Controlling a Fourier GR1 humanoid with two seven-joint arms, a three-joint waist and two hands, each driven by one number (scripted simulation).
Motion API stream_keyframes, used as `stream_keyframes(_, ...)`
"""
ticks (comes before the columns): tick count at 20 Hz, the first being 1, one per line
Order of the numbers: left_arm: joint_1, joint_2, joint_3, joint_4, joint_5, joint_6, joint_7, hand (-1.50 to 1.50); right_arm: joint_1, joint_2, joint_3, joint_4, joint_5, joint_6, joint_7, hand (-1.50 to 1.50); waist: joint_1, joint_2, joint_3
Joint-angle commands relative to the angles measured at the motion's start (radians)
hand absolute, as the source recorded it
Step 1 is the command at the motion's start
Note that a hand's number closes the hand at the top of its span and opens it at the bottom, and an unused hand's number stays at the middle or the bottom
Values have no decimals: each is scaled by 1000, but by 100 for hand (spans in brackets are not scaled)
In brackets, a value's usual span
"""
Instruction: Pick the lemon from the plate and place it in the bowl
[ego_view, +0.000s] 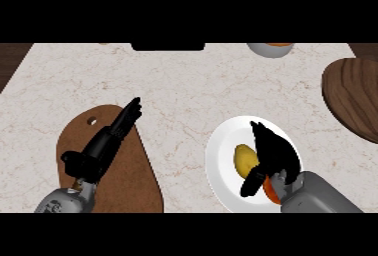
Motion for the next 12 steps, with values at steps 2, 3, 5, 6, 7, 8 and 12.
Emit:
stream_keyframes(2,-22,-1,27,-2,0,-12,25,0,21,54,-30,40,17,31,153,-150,3,2,0)
stream_keyframes(3,6,1,25,20,-4,-29,-21,0,-13,88,-36,52,35,31,188,-150,5,2,0)
stream_keyframes(5,42,-10,6,56,-31,-37,-72,0,-6,89,-64,72,39,36,150,-150,5,3,0)
stream_keyframes(6,18,-41,-4,11,-46,8,-11,0,15,114,-46,53,73,17,164,-150,4,1,0)
stream_keyframes(7,22,-42,2,55,-56,-2,-52,0,28,91,-61,56,56,51,135,-150,2,2,0)
stream_keyframes(8,-24,-18,36,13,-28,-26,16,0,26,89,-82,98,73,42,76,-150,4,2,0)
stream_keyframes(12,-8,-59,23,21,-54,-31,14,0,77,122,-100,80,127,46,36,-150,3,2,0)
